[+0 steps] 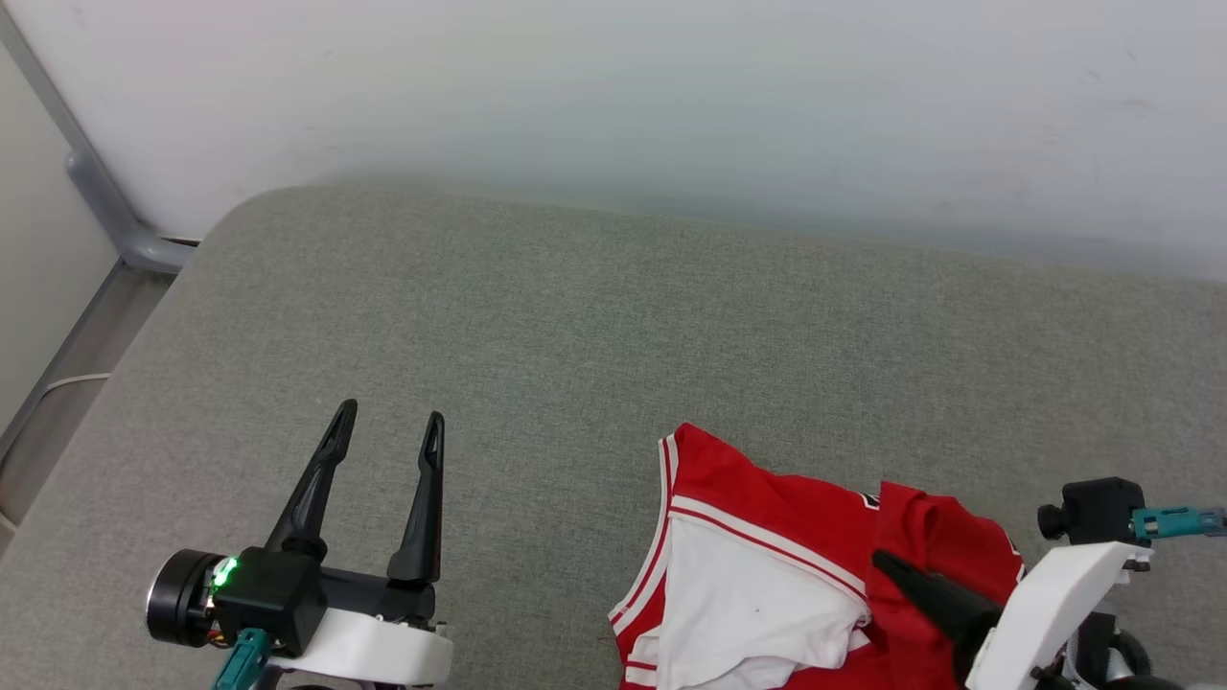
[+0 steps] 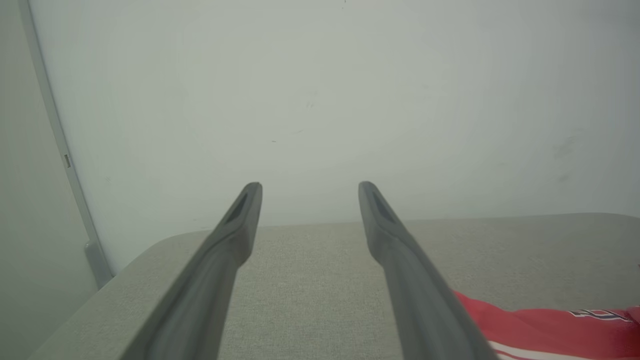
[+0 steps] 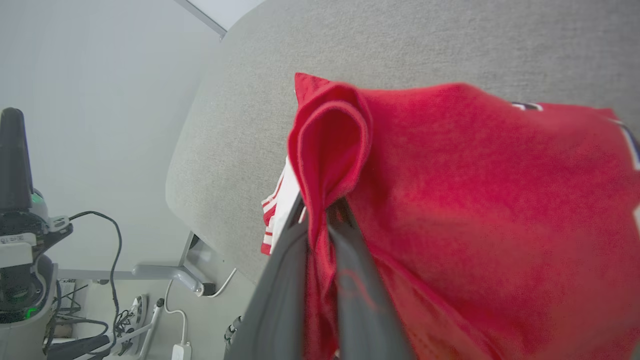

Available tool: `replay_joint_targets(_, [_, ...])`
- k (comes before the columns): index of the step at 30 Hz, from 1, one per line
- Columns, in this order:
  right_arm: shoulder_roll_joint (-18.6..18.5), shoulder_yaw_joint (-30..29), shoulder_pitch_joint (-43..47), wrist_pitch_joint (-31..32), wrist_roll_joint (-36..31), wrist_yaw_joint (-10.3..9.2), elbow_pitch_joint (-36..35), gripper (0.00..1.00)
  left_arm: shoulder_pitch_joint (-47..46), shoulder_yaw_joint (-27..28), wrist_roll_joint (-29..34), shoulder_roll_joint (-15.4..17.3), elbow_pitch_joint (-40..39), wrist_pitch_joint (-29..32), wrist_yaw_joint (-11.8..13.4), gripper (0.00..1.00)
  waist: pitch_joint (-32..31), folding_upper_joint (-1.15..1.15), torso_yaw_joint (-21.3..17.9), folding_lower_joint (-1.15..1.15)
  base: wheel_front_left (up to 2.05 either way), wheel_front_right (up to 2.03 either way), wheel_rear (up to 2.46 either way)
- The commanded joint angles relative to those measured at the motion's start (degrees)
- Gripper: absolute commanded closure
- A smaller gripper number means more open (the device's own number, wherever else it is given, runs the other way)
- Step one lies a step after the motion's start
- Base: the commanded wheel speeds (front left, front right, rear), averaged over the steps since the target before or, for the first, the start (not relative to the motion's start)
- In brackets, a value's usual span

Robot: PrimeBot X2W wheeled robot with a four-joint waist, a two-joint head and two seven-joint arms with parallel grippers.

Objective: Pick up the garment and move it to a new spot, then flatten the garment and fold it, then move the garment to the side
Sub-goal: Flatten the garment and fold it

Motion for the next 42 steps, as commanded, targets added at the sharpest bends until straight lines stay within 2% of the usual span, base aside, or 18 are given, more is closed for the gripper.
replay_joint_targets(1, [0.3, 1.4, -1.3, -2.1, 2.4, -0.03, 1.5, 1.00, -0.6, 0.2, 0.2, 0.2, 0.1, -0.1, 0.0, 0.00, 0.2, 0.00, 0.4, 0.00, 0.00, 0.00, 0.00])
replay_joint_targets(10, [0.3, 11.2, -5.8, -14.8, 10.6, -0.03, 12.1, 1.00, -1.4, 0.1, 0.2, 0.3, 0.2, -0.1, -0.1, 0.00, 0.9, 0.00, 1.9, 0.00, 0.00, 0.00, 0.00])
replay_joint_targets(15, [0.3, 14.9, -9.8, -21.1, 10.7, -0.03, 19.8, 1.00, -1.6, -0.2, 0.1, 0.2, 0.4, -0.1, -0.1, 0.00, 1.0, 0.00, 2.7, 0.00, 0.00, 0.00, 0.00])
replay_joint_targets(21, [0.3, 16.9, -14.1, -25.8, 9.4, -0.03, 28.8, 1.00, -1.5, -0.4, 0.0, 0.1, 0.4, -0.1, -0.2, 0.00, 1.3, 0.00, 3.5, 0.00, 0.00, 0.00, 0.00])
replay_joint_targets(22, [0.3, 17.2, -14.8, -26.4, 9.3, -0.03, 29.9, 0.92, -1.5, -0.3, 0.0, 0.0, 0.5, -0.1, -0.2, 0.00, 1.3, 0.00, 3.6, 0.00, 0.00, 0.00, 0.00])
replay_joint_targets(23, [0.3, 17.4, -15.5, -27.0, 9.2, -0.03, 31.0, 0.50, -1.4, -0.3, -0.1, 0.0, 0.5, -0.1, -0.2, 0.00, 1.3, 0.00, 3.7, 0.00, 0.00, 0.00, 0.00])
replay_joint_targets(24, [0.3, 17.8, -16.0, -27.4, 9.2, -0.03, 31.9, 0.00, -1.3, -0.3, -0.1, 0.0, 0.5, -0.1, -0.2, 0.00, 1.3, 0.00, 3.7, 0.00, 0.00, 0.00, 0.00])
replay_joint_targets(29, [0.3, 20.5, -17.8, -28.1, 11.1, -0.03, 34.1, 0.00, -0.6, -0.2, 0.0, 0.0, 0.9, -0.1, -0.1, 0.00, 0.8, 0.00, 3.5, 0.00, 0.00, 0.00, 0.00])
replay_joint_targets(37, [0.2, 26.1, -19.2, -27.2, 16.6, -0.03, 31.1, 0.00, -0.1, -0.1, 0.0, 0.6, 1.1, -0.1, -0.2, 0.00, -0.7, 0.00, 2.4, 0.00, 0.00, 0.00, 0.00])
replay_joint_targets(39, [0.2, 26.0, -20.0, -27.5, 15.8, -0.03, 30.2, 0.00, 0.1, -0.2, -0.1, 0.6, 1.0, -0.1, -0.2, 0.00, -1.1, 0.00, 1.9, 0.00, 0.00, 0.00, 0.00])
replay_joint_targets(42, [0.2, 24.1, -21.4, -27.6, 10.3, -0.03, 29.3, 0.00, 0.3, -0.6, -0.3, 0.7, 0.8, -0.1, -0.2, 0.00, -1.4, 0.00, 0.9, 0.00, 0.00, 0.00, 0.00])
